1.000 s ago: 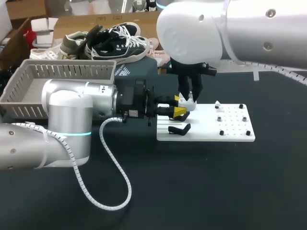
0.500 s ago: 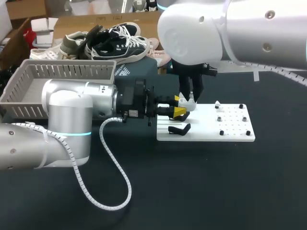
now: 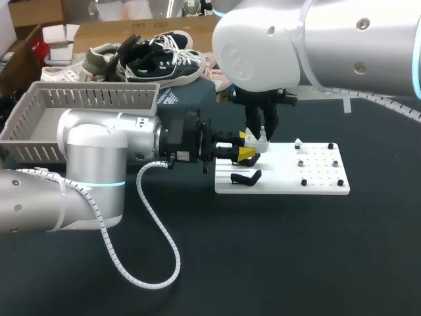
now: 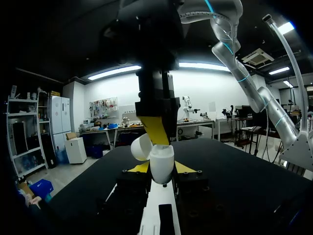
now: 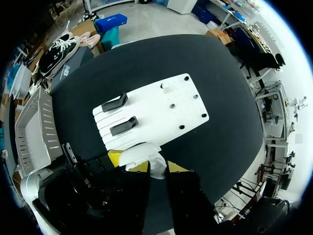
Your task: Pick up each earbud case from the left stands, insert the matching earbuds, close the lid, and place the case in the box.
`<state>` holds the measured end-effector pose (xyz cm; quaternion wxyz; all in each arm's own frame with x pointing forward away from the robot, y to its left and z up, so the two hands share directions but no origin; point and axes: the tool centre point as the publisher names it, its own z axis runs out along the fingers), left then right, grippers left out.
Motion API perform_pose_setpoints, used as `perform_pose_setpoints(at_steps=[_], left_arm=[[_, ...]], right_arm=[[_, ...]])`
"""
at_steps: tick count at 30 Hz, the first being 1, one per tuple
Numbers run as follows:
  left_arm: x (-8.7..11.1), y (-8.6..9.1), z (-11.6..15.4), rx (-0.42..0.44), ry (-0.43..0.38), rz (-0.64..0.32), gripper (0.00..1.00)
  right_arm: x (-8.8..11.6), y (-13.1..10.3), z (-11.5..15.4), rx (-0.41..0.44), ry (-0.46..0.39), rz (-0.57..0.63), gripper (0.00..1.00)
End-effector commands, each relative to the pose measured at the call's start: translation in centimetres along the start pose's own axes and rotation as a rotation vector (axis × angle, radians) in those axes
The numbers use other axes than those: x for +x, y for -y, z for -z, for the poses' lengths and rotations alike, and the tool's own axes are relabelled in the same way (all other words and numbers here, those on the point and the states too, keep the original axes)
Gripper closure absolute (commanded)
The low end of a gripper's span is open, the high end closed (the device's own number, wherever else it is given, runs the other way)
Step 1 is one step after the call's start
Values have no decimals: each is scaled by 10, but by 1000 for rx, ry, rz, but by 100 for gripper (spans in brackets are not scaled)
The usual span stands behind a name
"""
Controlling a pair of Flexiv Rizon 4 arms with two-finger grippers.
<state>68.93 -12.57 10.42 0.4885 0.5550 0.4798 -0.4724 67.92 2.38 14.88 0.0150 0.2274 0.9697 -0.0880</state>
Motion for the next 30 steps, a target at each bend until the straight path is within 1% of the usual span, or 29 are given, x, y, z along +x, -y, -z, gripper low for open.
perform_pose_setpoints(at_steps=[1,3,4,9,14,18,22,24,28,30], left_arm=[[1,-1,0,1,2,-1,100],[1,-1,0,1,2,-1,100],[1,-1,0,1,2,-1,100],[1,-1,0,1,2,-1,100],[1,-1,0,1,2,-1,100],[1,-1,0,1,2,-1,100],[1,-1,0,1,2,-1,100],[1,-1,0,1,2,-1,100],[1,-1,0,1,2,-1,100],[1,-1,0,1,2,-1,100]], right_arm=[[0,-4,0,9,-2,0,86],[0,-4,0,9,-3,1,75],[0,-4,0,8,-4,2,73],[1,-4,0,4,-8,1,69],[4,0,6,-21,-12,-2,69],[7,10,18,-76,-21,-10,68],[4,24,30,-144,-5,-19,68],[0,32,32,-167,15,-21,67],[-12,46,35,-232,32,0,59],[-21,52,35,-263,32,2,58]])
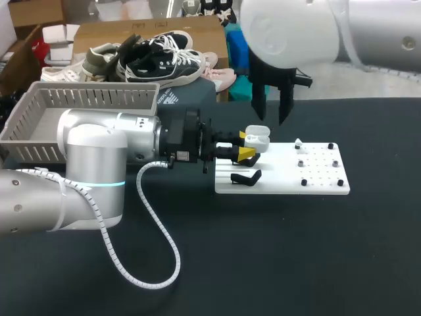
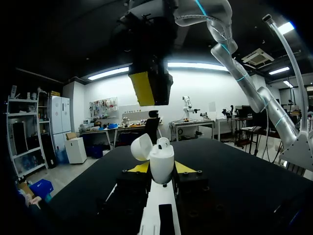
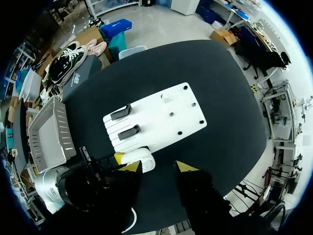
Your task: Pick up each earbud case from the left stands, insert the matching earbuds, close the lid, and place the case in the box.
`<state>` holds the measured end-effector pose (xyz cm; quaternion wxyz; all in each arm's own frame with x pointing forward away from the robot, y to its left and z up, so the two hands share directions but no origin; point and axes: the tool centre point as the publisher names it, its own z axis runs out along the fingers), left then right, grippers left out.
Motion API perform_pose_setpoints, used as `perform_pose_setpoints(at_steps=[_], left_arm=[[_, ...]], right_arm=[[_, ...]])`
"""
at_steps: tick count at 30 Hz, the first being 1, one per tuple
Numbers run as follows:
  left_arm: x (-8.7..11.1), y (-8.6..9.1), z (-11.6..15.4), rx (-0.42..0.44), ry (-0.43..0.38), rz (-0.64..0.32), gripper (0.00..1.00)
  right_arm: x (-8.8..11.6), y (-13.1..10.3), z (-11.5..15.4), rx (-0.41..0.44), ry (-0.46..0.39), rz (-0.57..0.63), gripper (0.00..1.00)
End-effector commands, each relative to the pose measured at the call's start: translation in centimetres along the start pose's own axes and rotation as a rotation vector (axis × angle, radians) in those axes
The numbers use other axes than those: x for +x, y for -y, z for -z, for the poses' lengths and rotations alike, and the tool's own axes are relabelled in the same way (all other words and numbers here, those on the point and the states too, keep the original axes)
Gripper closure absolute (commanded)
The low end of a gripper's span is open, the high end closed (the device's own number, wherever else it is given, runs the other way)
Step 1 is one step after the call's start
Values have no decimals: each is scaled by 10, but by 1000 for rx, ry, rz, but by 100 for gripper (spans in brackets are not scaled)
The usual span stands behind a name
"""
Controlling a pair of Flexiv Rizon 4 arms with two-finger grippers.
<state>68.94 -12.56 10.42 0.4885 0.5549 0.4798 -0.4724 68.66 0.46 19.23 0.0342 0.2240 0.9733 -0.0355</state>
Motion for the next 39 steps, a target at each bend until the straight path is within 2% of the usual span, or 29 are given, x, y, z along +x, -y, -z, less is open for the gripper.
perform_pose_setpoints(at_steps=[1,11,15,20,21,25,34,39], left_arm=[[1,-1,0,1,2,-1,100],[1,-1,0,1,2,-1,100],[1,-1,0,1,2,-1,100],[1,-1,0,1,2,-1,100],[1,-1,0,1,2,-1,100],[1,-1,0,1,2,-1,100],[1,-1,0,1,2,-1,100],[1,-1,0,1,2,-1,100]], right_arm=[[-8,34,-1,-165,22,6,60],[-46,51,-2,-264,105,107,61],[-63,53,-13,-274,95,144,58],[-75,50,-30,-243,95,192,49],[-75,49,-35,-240,91,208,40],[-80,44,-52,-219,82,243,33],[-98,35,-87,-136,78,237,37],[-108,34,-106,-96,41,181,45]])
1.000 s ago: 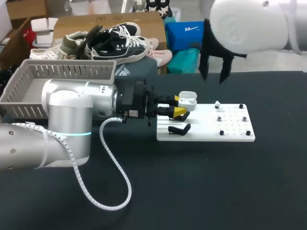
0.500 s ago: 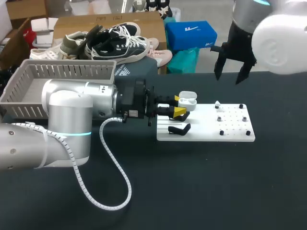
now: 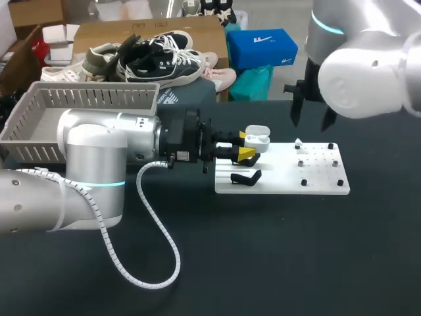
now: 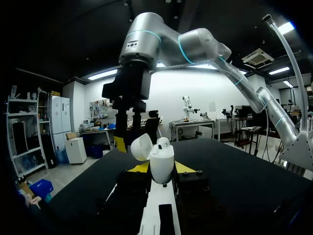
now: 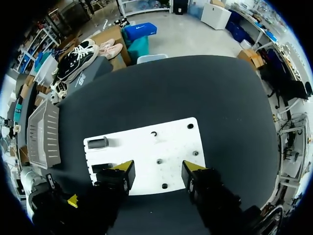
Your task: Pick up each earbud case from the left stands, insert the matching earbuds, close the lid, and place the case in the box.
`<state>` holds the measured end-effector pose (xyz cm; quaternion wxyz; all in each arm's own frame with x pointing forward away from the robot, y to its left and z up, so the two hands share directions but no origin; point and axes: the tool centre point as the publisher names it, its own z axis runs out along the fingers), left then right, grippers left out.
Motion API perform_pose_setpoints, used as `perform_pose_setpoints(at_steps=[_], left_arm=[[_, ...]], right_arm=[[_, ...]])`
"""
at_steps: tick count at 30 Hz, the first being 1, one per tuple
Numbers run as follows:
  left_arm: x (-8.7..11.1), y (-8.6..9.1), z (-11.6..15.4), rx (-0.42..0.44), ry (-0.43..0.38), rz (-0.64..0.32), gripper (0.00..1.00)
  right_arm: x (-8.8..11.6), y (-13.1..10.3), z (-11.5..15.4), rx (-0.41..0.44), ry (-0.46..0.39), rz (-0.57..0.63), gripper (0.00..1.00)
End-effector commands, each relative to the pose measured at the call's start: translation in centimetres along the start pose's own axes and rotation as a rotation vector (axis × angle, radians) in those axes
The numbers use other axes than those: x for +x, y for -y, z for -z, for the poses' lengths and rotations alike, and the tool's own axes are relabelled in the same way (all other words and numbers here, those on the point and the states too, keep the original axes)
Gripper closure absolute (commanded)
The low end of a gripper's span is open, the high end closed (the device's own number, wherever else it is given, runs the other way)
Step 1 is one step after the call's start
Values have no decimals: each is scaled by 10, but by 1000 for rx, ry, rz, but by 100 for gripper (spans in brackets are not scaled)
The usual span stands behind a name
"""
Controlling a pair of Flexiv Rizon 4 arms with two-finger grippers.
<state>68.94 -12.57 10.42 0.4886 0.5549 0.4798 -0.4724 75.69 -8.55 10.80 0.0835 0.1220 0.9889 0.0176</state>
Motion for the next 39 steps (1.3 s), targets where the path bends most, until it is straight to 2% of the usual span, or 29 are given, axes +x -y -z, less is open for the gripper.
perform_pose_setpoints(at_steps=[1,8,20,32,39], left_arm=[[1,-1,0,1,2,-1,100],[1,-1,0,1,2,-1,100],[1,-1,0,1,2,-1,100],[1,-1,0,1,2,-1,100],[1,-1,0,1,2,-1,100]], right_arm=[[-14,-7,-17,38,-48,-31,46],[-21,-5,-37,35,-106,-120,54],[-20,-3,-62,-3,-143,-194,46],[-13,-6,-71,-49,-142,-185,57],[-8,-6,-71,-82,-99,-172,55]])
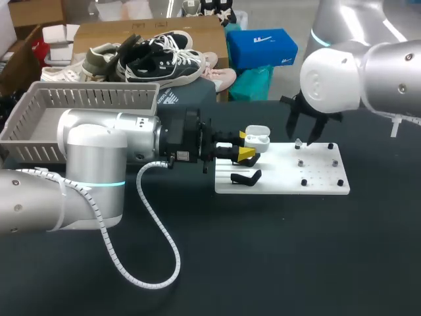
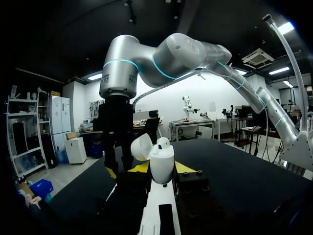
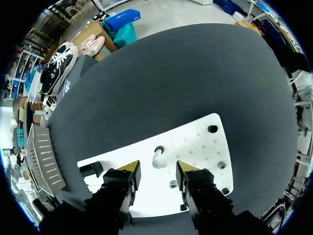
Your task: Pick up each earbud case from the left stands, insert the matching earbuds, close the lid, and place the case in the box.
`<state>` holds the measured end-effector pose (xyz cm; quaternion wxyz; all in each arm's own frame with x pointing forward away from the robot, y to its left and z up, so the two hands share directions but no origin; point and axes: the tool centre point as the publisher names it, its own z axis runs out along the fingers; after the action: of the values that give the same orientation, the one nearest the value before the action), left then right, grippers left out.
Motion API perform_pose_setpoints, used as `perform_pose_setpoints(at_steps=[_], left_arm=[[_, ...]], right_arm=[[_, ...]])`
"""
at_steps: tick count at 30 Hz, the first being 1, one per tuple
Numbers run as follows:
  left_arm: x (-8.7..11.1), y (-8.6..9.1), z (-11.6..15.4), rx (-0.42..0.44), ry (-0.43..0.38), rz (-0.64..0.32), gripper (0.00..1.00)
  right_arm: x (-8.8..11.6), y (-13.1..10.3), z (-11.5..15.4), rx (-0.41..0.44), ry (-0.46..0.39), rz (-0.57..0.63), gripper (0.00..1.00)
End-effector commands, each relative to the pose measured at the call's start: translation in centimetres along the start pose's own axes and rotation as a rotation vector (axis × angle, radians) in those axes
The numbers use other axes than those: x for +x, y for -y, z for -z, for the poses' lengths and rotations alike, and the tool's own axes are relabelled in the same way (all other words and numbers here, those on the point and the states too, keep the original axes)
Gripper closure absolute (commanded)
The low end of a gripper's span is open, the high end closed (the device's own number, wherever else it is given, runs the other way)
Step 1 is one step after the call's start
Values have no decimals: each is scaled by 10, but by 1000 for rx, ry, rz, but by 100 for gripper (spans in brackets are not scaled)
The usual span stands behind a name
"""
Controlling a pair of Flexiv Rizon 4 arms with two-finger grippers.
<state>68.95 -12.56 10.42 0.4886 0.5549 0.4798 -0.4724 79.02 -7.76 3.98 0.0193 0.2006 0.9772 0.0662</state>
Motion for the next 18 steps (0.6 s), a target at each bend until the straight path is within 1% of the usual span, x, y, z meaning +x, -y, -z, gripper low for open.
perform_pose_setpoints(at_steps=[1,2,4,5,8,18], left_arm=[[1,-1,0,1,2,-1,100],[1,-1,0,1,2,-1,100],[1,-1,0,1,2,-1,100],[1,-1,0,1,2,-1,100],[1,-1,0,1,2,-1,100],[1,-1,0,1,2,-1,100]], right_arm=[[10,8,1,-19,36,-2,55],[10,9,1,-25,40,-5,55],[12,10,1,-26,75,-5,55],[12,10,0,-29,75,-5,55],[14,10,-1,-32,125,-20,54],[15,9,-3,-43,182,-49,56]])
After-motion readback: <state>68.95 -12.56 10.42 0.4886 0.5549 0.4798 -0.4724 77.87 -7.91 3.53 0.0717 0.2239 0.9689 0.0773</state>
